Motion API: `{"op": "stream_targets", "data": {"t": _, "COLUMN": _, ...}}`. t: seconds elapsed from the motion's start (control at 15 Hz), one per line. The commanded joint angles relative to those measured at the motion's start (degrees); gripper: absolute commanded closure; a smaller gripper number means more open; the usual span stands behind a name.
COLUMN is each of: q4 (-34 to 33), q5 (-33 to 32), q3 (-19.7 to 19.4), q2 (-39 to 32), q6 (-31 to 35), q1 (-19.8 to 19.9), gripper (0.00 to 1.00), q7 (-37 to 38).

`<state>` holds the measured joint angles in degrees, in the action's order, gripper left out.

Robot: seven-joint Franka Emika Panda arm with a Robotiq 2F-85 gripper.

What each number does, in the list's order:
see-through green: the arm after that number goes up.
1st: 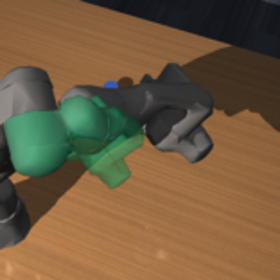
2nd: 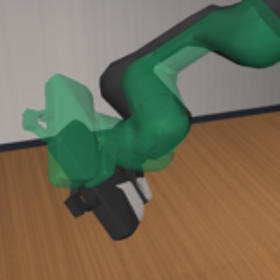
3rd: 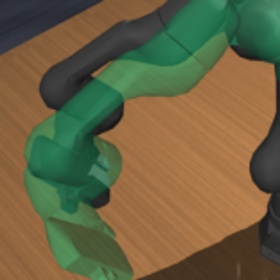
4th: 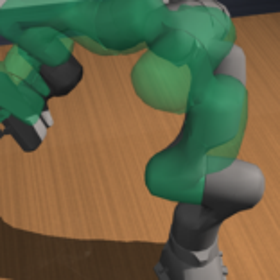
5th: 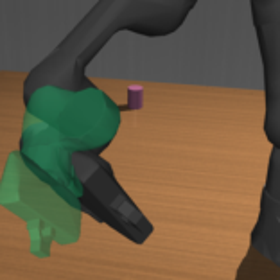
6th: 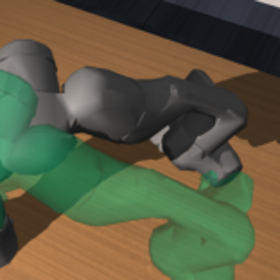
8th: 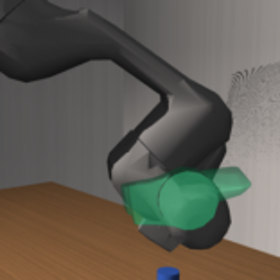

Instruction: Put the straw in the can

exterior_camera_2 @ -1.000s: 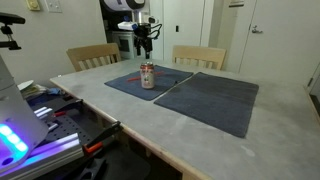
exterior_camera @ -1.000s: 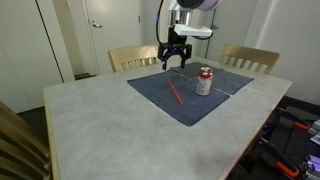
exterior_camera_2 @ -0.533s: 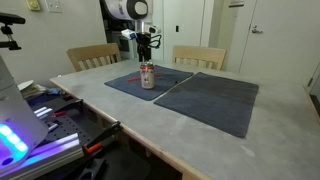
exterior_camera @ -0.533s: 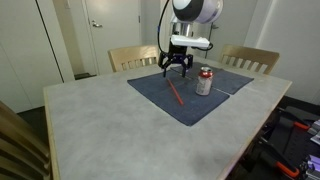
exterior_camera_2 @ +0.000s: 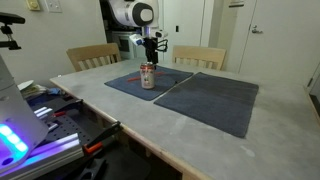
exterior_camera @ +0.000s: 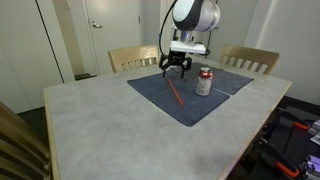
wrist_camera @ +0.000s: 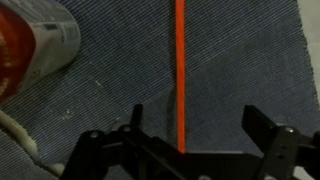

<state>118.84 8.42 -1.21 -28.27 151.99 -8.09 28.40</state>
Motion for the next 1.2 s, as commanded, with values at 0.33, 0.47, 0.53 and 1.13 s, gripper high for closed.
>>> {"op": "stream_targets", "data": {"t": 0.33, "q4": -1.9, "q5": -1.1, "q3": -0.4, "q2": -1.1, "q6": 0.7, "q1": -0.7, "gripper": 0.00, "q7": -2.0}}
{"op": "stream_targets", "data": {"t": 0.47, "q4": -2.4, "q5": -0.9, "q3": -0.4, "q2": -1.7, "q6": 0.3, "q1": -0.5, "gripper": 0.00, "q7": -2.1}}
{"op": "stream_targets", "data": {"t": 0.53, "q4": -2.7, "q5": -1.0, "q3": -0.6, "q2": -2.2, "q6": 0.2, "q1": -0.6, "gripper": 0.00, "q7": -1.7}}
{"op": "stream_targets", "data": {"t": 1.13, "q4": -5.5, "q5": 0.0, "q3": -0.9, "q2": -6.7, "q6": -0.1, "q1": -0.5, "gripper": 0.00, "q7": -0.7}}
